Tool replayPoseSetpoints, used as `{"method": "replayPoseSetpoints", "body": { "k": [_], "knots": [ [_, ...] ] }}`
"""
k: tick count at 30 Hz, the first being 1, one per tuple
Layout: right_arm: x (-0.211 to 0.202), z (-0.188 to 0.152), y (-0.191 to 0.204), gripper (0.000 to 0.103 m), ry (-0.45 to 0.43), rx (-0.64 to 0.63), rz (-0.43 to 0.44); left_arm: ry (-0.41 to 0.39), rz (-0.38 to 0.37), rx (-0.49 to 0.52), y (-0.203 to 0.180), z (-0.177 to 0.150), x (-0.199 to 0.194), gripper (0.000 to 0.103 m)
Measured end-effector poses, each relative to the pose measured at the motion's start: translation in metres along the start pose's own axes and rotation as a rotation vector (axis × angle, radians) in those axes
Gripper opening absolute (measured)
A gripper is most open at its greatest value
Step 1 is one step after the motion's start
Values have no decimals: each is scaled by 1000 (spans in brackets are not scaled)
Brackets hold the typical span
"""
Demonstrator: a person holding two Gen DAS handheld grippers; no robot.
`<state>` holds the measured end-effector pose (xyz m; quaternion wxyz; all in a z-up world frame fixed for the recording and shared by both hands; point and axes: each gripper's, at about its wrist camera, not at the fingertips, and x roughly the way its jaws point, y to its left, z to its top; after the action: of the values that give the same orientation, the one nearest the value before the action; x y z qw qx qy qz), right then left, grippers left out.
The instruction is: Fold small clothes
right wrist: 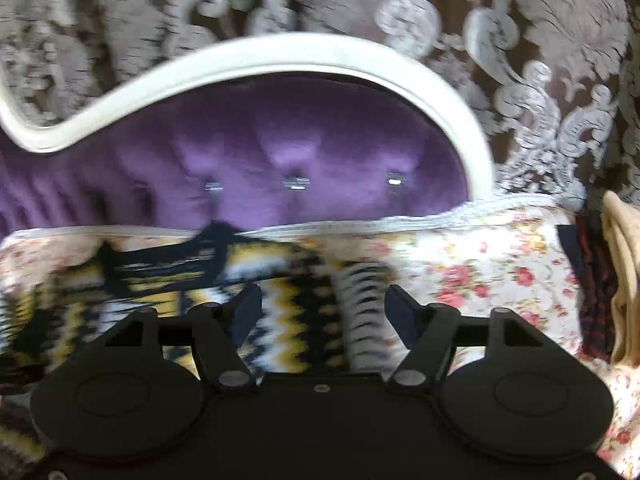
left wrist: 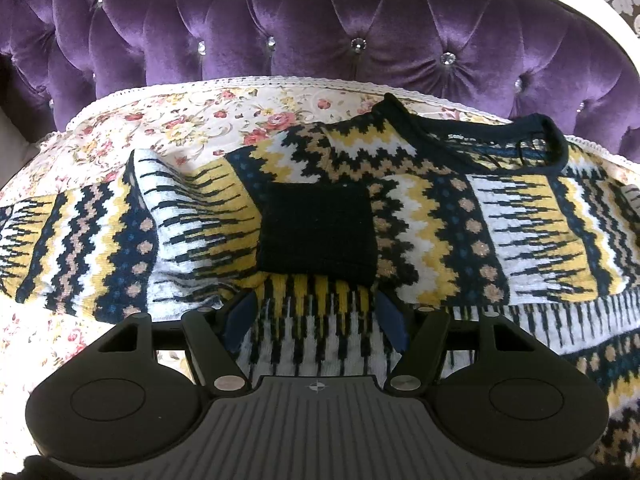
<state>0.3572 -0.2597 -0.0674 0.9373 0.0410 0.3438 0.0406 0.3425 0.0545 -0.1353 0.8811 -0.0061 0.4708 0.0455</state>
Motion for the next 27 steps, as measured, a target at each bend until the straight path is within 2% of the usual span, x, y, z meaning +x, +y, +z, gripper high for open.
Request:
{"method": "replayPoseSetpoints", "body": {
  "k": [2,5,9,18,21,27],
  "knots": [
    [-9,-7,17,79,6,-15,36,5,-11,-9,3,-1,-3,64],
    [-20,-22,41,80,24,-36,92,6,-22,-19,11,-5,-9,64],
    [-27,-44,75,85,64,-59,152,-1,-4,-35,30,-11,-19,64],
    [-22,-91,137,87,180,-74,243,-10,71,-137,111,-24,-33,64],
    [-18,-102,151,89,215,-87,247,-8,101,-178,142,-28,-34,64],
    [-17,-121,174,97,221,-154,210,-12,138,-234,189,-36,-34,64]
  ]
}}
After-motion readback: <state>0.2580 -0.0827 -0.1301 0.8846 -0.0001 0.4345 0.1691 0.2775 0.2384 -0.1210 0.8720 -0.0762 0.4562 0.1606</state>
